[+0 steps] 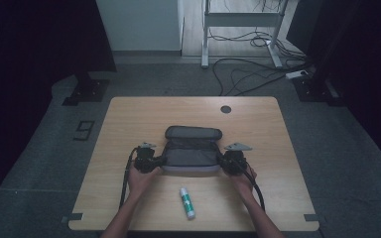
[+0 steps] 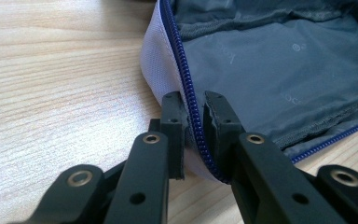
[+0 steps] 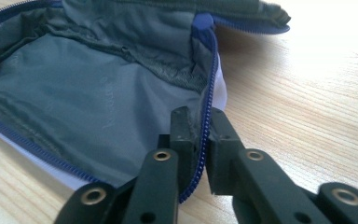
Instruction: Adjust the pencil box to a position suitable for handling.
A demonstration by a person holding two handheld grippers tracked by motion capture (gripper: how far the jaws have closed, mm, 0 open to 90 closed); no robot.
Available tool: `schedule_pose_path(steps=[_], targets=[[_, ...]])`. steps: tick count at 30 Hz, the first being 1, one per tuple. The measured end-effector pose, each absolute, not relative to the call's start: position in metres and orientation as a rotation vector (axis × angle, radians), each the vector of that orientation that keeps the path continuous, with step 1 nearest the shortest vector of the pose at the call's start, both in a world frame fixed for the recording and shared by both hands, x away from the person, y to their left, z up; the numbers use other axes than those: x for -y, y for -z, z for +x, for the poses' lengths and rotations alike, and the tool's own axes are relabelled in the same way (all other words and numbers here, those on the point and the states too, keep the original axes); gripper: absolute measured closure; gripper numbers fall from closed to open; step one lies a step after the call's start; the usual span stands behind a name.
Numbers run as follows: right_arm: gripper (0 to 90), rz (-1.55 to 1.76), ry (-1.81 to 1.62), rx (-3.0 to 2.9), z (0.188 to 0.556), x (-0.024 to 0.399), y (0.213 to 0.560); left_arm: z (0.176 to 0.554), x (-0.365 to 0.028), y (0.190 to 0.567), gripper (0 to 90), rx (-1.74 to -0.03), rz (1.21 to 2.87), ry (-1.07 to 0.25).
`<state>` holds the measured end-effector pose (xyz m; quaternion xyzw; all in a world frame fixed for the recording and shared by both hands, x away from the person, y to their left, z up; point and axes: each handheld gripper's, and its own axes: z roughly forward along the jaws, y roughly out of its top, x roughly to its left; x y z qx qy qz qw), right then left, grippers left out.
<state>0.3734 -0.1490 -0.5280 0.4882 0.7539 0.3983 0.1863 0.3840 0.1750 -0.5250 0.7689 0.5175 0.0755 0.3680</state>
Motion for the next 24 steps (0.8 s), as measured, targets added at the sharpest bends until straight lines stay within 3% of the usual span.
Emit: schedule_pose_path(steps=[5,9,11,16,24], targets=[[70.7,1.369,-1.066,-2.104,0.375,0.147,0.532,0.384,-0.174,0.523,62.2,-1.323,1.963,-0.202],[61.8,1.368,-1.049,-2.067,0.375,0.148,0.530,0.386,-0.174,0.523,38.9,-1.347,1.954,-0.228],[60.4,1.371,-1.051,-2.058,0.375,0.149,0.530,0.386,-0.174,0.523,31.6,-1.349,1.947,-0.226],[51.2,1.377,-1.084,-2.030,0.373,0.152,0.526,0.387,-0.177,0.518,25.1,-1.328,1.896,-0.245],[46.2,1.340,-1.183,-1.989,0.359,0.160,0.509,0.382,-0.180,0.507,25.1,-1.291,1.881,-0.247]])
